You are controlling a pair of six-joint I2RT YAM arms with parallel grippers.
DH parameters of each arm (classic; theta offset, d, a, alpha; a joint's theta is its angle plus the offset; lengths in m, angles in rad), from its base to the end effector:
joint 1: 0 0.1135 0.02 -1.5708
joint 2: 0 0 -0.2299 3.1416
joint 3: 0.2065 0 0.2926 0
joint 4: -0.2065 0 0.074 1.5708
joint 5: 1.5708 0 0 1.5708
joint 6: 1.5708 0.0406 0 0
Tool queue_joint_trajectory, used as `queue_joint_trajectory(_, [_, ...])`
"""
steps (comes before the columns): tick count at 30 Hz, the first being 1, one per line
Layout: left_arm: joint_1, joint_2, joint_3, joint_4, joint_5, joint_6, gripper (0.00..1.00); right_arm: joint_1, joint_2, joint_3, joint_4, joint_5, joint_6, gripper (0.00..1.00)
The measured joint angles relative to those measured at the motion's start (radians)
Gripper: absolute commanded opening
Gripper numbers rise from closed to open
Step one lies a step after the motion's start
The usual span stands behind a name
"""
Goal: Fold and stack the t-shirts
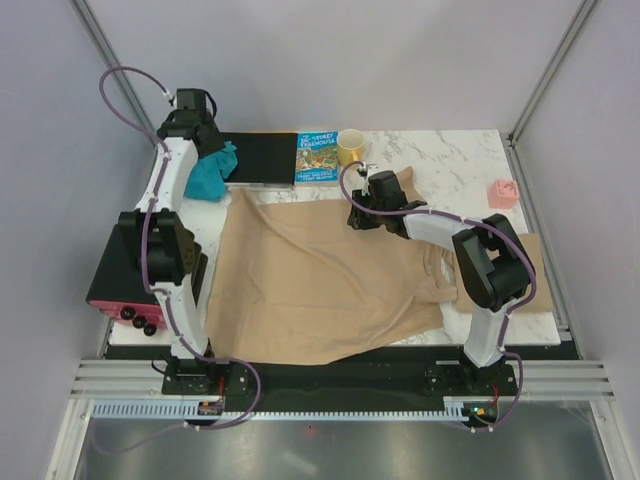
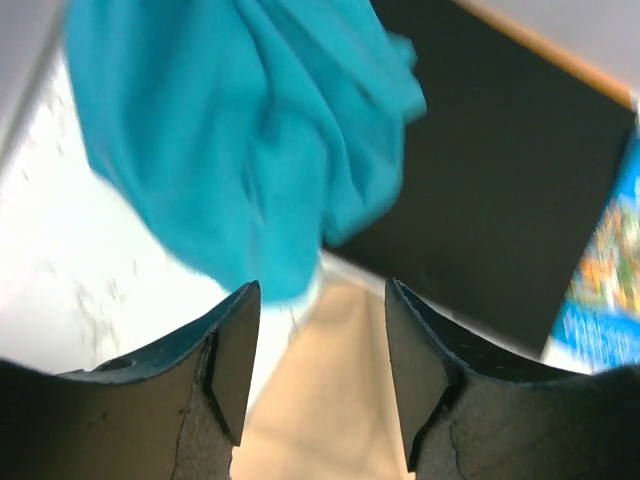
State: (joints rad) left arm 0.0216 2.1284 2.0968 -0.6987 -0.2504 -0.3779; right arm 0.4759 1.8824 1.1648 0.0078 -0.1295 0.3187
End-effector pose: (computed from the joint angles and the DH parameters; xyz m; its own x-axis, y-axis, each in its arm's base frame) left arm 0.5139 0.0212 0.2839 -0.5441 -0.3693 -0.7534 -0.4370 0.8912 -0.1212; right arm 0.3819 0.2027 0.1147 -0.7197 -0.0214 -0.6939 -0.3326 0.8880 0.3176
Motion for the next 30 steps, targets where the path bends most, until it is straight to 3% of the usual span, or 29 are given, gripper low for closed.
queue_joint_trajectory(2, [-0.049,-0.105,-0.126,-0.011,-0.005,0.002,0.41,0.000,0.008,0.010,-0.005,0.008,0.000,0.36])
queue_joint_trajectory(6, [-0.168,-0.270,-0.335,-0.001,0.002,-0.005,0.05,0.007,0.055,0.051,-0.007,0.031,-0.001,0.36])
queue_joint_trajectory(7, [-0.188,-0.293,-0.372,-0.001,0.009,-0.011,0.02,0.009,0.064,0.056,-0.007,0.034,-0.001,0.36])
queue_joint_trajectory(15, [-0.186,-0.315,-0.590,-0.010,0.024,-0.075,0.02,0.037,0.124,0.101,-0.015,0.078,-0.009,0.37])
queue_joint_trajectory(30, [-0.240,-0.228,-0.739,0.093,0.024,-0.165,0.02,0.039,0.193,0.235,-0.040,0.143,-0.039,0.37])
